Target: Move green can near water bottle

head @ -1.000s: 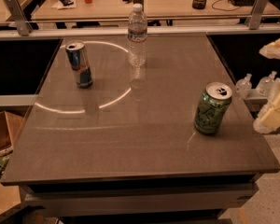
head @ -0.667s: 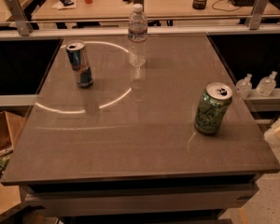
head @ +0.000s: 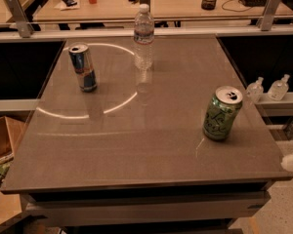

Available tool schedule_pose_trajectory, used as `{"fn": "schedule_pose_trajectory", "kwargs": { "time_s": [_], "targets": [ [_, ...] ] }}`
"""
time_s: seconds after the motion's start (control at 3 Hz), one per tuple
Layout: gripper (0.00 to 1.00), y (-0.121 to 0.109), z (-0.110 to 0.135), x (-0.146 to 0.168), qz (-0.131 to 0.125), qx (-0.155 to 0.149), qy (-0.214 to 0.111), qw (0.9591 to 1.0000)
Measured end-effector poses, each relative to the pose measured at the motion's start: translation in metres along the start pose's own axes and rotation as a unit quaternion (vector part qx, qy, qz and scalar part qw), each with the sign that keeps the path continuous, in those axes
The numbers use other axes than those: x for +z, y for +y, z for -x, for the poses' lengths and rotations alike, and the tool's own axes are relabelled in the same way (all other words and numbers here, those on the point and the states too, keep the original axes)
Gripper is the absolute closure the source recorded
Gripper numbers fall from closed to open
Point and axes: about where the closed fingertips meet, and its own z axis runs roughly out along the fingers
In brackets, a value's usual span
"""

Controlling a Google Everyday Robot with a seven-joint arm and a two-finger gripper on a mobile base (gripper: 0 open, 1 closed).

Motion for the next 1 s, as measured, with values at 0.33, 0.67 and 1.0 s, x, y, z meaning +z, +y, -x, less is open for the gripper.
{"fn": "schedule_pose_trajectory", "kwargs": {
  "time_s": [0.33,0.67,1.0],
  "targets": [
    [0.0,0.012,0.005,0.002,0.013,0.009,-0.083,0.9964],
    [0.0,0.03,-0.008,0.018,0.034,0.006,-0.138,0.9898],
    [0.0,0.03,-0.008,0.018,0.034,0.006,-0.138,0.9898]
  ]
}}
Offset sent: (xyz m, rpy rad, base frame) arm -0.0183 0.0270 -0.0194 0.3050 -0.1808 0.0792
